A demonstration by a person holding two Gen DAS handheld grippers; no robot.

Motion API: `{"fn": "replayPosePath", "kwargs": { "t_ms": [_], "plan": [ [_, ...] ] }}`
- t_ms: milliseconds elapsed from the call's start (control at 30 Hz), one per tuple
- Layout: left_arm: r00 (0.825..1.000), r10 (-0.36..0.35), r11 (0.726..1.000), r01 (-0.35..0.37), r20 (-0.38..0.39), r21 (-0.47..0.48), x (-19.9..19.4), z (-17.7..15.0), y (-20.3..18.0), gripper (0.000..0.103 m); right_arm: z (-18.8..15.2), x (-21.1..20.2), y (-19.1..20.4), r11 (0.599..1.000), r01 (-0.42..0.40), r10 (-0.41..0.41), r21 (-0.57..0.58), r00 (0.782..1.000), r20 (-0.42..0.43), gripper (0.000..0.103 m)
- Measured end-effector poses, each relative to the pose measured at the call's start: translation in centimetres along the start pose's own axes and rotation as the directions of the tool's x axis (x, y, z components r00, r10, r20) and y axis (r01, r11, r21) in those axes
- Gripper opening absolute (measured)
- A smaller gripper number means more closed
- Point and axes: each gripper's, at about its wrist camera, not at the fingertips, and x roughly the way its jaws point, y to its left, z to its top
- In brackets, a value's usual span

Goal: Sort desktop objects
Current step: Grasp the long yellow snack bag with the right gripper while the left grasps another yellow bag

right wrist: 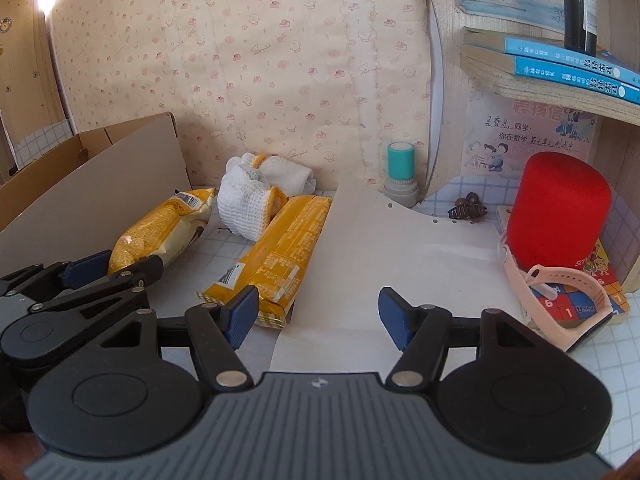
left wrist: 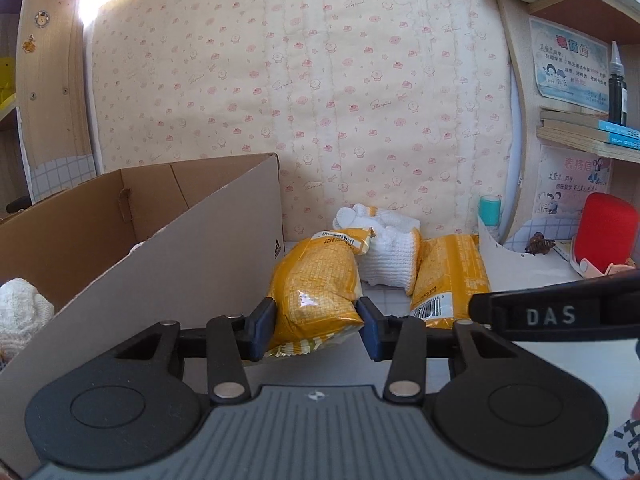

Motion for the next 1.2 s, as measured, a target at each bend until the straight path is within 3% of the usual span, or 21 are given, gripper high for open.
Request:
{"fn": "replayPosePath", "kwargs": {
  "t_ms": [267, 400, 667, 767, 833, 900, 1200],
  "plan": [
    [1.000, -0.009, 1.000, 0.010, 0.023, -0.022, -1.9, -0.4, 1.2, 0.046, 1.3, 1.7, 3.1, 1.000, 0.001, -0.001, 0.007, 1.000, -0.001, 0.067],
    [0.999, -0.024, 0.999, 0.024, 0.024, -0.033, -2.1, -0.5, 1.3, 0.046, 1.9, 3.6, 4.0, 1.000, 0.022, -0.022, -0.011, 0.999, -0.040, 0.067],
    [0.999, -0.034, 0.998, 0.036, 0.029, -0.046, -2.6, -0.6, 1.5, 0.046, 2.2, 6.5, 3.3, 0.999, 0.014, -0.010, 0.036, 0.994, -0.105, 0.066],
    [0.999, -0.035, 0.998, 0.036, 0.030, -0.046, -2.6, -0.6, 1.5, 0.046, 2.3, 7.2, 3.5, 1.000, -0.005, 0.007, 0.019, 0.994, -0.111, 0.057],
    [0.999, -0.037, 0.998, 0.038, 0.031, -0.053, -2.7, -0.6, 1.5, 0.046, 2.5, 7.1, 3.7, 1.000, -0.004, 0.004, 0.002, 0.995, -0.104, 0.046],
    [0.999, -0.037, 0.998, 0.038, 0.033, -0.051, -2.7, -0.6, 1.5, 0.046, 2.6, 6.4, 3.8, 1.000, 0.006, -0.007, -0.012, 0.996, -0.084, 0.043],
    [0.997, -0.055, 0.997, 0.058, 0.061, -0.053, -4.3, -0.2, 1.3, 0.046, 2.8, 1.1, 3.4, 0.998, 0.000, 0.001, -0.068, 1.000, 0.006, 0.041]
  ]
}}
